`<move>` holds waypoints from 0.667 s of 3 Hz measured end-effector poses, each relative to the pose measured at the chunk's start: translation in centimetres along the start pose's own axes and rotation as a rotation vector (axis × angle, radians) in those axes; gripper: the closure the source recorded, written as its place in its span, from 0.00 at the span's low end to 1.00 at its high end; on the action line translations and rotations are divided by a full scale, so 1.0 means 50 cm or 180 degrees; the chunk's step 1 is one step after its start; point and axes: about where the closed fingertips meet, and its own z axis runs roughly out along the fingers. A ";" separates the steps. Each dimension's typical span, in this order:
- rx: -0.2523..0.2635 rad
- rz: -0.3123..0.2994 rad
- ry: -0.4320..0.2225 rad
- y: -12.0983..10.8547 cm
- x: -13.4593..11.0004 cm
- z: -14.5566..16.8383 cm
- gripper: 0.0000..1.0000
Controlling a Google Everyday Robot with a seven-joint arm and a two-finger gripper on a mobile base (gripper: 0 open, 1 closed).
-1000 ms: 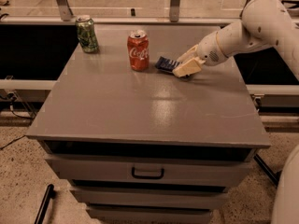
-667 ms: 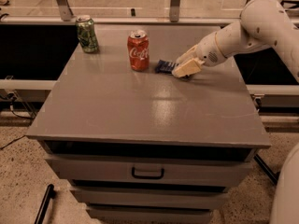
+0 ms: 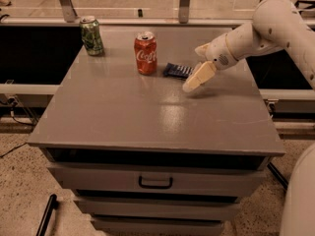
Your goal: Move rxbar blueberry near coke can
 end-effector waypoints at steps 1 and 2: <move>0.0046 0.0024 -0.0019 -0.013 0.012 -0.061 0.00; 0.0183 0.0079 -0.0044 -0.023 0.029 -0.152 0.00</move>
Offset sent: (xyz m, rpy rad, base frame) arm -0.0269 -0.1235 0.0771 0.0159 -0.0564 -0.1254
